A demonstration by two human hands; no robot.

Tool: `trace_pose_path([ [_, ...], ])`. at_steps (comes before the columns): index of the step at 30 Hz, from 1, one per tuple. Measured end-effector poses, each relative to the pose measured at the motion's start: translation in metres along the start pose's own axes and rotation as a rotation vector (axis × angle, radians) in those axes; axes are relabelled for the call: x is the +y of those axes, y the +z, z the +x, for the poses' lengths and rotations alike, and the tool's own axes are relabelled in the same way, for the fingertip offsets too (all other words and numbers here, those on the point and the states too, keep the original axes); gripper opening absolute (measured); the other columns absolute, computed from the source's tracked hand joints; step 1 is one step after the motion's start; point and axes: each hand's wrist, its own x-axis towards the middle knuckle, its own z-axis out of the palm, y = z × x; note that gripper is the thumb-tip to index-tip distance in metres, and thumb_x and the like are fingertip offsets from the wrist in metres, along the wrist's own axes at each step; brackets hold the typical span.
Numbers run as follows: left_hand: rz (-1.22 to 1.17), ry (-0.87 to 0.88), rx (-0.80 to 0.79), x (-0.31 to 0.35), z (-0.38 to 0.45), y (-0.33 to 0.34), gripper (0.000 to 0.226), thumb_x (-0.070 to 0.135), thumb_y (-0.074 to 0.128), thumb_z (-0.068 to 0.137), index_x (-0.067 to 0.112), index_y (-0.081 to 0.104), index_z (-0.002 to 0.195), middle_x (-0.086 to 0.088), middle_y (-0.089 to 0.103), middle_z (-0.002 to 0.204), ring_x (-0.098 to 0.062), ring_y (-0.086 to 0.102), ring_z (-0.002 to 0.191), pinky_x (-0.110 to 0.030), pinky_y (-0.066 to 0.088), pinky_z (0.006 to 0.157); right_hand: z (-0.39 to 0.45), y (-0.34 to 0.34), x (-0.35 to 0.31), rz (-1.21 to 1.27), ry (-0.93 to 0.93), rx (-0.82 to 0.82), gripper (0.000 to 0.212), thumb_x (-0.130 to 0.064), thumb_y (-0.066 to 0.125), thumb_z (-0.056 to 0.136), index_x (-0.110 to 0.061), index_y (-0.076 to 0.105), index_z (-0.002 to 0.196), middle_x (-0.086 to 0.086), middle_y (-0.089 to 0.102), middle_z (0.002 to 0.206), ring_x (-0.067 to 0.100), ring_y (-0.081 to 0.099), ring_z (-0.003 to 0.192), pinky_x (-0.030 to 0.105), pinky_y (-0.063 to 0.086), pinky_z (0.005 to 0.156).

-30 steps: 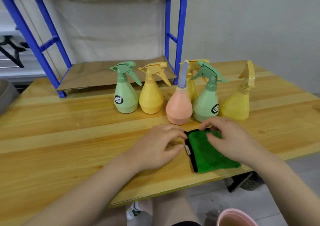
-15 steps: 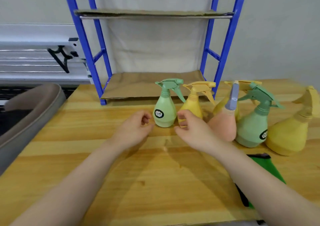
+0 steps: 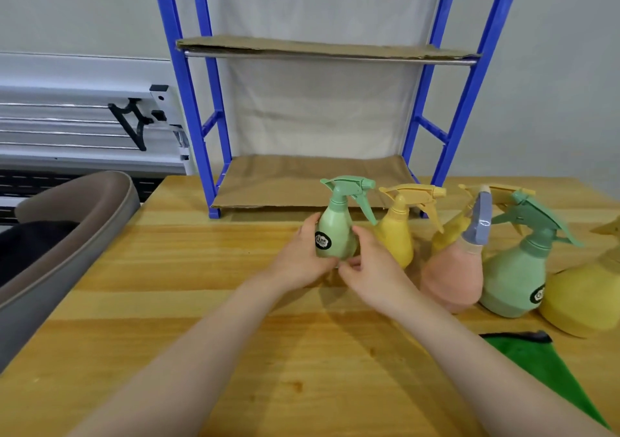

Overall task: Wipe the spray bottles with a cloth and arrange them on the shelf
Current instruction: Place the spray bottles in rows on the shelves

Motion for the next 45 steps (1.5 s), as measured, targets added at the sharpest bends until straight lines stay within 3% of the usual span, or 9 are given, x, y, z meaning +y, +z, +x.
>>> trace_pose_path([
  [10, -0.009, -0.026, 0.232, -0.021, -0.005, -0.014, 0.089, 0.042, 0.082, 0.067, 0.026, 0.031, 0.137, 0.002, 0.042, 0.128, -0.014, 0.046, 0.117, -0.033, 0.043, 0.098, 0.006, 0.019, -0.001, -0.007, -0.082, -0.163, 0.085, -0.020, 0.062, 0.088, -0.033, 0.009, 0.154, 0.000, 0.028, 0.154, 0.013, 0.047, 0.114, 0.028, 0.042, 0.097],
  [13, -0.016, -0.025, 0.281, -0.024, -0.005, -0.026, 0.089, 0.042, 0.083, 0.067, 0.027, 0.032, 0.138, 0.002, 0.042, 0.128, -0.013, 0.047, 0.116, -0.033, 0.043, 0.098, 0.015, 0.032, -0.007, 0.063, -0.112, -0.126, 0.088, -0.021, 0.062, 0.084, -0.035, 0.009, 0.152, 0.004, 0.033, 0.152, 0.021, 0.045, 0.132, 0.039, 0.042, 0.108],
  [16, -0.033, 0.013, 0.332, -0.020, 0.001, -0.047, 0.083, 0.043, 0.081, 0.071, 0.028, 0.036, 0.139, 0.003, 0.043, 0.127, -0.011, 0.050, 0.113, -0.028, 0.042, 0.095, 0.036, 0.037, -0.022, 0.113, -0.126, -0.037, 0.082, -0.028, 0.061, 0.081, -0.038, 0.014, 0.147, 0.005, 0.044, 0.143, 0.023, 0.055, 0.120, 0.043, 0.049, 0.099],
  [21, -0.063, -0.011, 0.395, -0.017, 0.029, -0.090, 0.075, 0.040, 0.074, 0.077, 0.025, 0.038, 0.142, -0.001, 0.048, 0.133, -0.016, 0.051, 0.121, -0.040, 0.043, 0.104, 0.090, 0.046, -0.062, 0.162, -0.176, 0.061, 0.070, -0.024, 0.061, 0.087, -0.027, 0.025, 0.147, 0.001, 0.053, 0.135, 0.024, 0.060, 0.109, 0.029, 0.047, 0.085],
  [25, -0.087, -0.086, 0.448, -0.020, 0.051, -0.110, 0.065, 0.029, 0.068, 0.081, 0.016, 0.041, 0.138, 0.001, 0.056, 0.126, -0.018, 0.056, 0.112, -0.038, 0.049, 0.094, 0.131, 0.060, -0.079, 0.151, -0.150, 0.035, 0.067, -0.018, 0.057, 0.088, -0.023, 0.025, 0.147, 0.006, 0.055, 0.135, 0.028, 0.059, 0.109, 0.027, 0.040, 0.077],
  [31, -0.127, -0.162, 0.448, -0.032, 0.084, -0.126, 0.056, 0.015, 0.059, 0.087, 0.015, 0.036, 0.138, 0.004, 0.054, 0.114, -0.012, 0.057, 0.088, -0.020, 0.043, 0.059, 0.176, 0.077, -0.087, 0.186, -0.138, 0.001, 0.069, -0.013, 0.058, 0.087, -0.018, 0.026, 0.147, 0.009, 0.052, 0.138, 0.028, 0.055, 0.117, 0.028, 0.041, 0.084],
  [36, -0.146, -0.212, 0.476, -0.038, 0.095, -0.135, 0.063, 0.019, 0.059, 0.082, 0.018, 0.035, 0.140, -0.006, 0.055, 0.121, -0.025, 0.061, 0.100, -0.036, 0.054, 0.077, 0.199, 0.089, -0.093, 0.227, -0.143, -0.034, 0.064, -0.011, 0.057, 0.086, -0.017, 0.030, 0.144, 0.009, 0.055, 0.135, 0.028, 0.058, 0.114, 0.034, 0.047, 0.091],
  [40, -0.162, -0.222, 0.453, -0.046, 0.093, -0.137, 0.062, 0.016, 0.053, 0.084, 0.024, 0.034, 0.143, -0.002, 0.055, 0.122, -0.023, 0.058, 0.102, -0.030, 0.048, 0.070, 0.207, 0.098, -0.089, 0.228, -0.158, -0.089, 0.072, -0.005, 0.051, 0.081, -0.020, 0.027, 0.147, 0.011, 0.051, 0.139, 0.029, 0.055, 0.118, 0.043, 0.046, 0.101],
  [45, -0.132, -0.216, 0.411, -0.053, 0.078, -0.134, 0.071, 0.021, 0.052, 0.077, 0.031, 0.031, 0.144, -0.002, 0.056, 0.125, -0.027, 0.055, 0.114, -0.047, 0.050, 0.094, 0.193, 0.090, -0.084, 0.188, -0.151, -0.098, 0.076, -0.006, 0.050, 0.083, -0.023, 0.021, 0.151, 0.008, 0.043, 0.148, 0.026, 0.050, 0.127, 0.034, 0.045, 0.099],
])
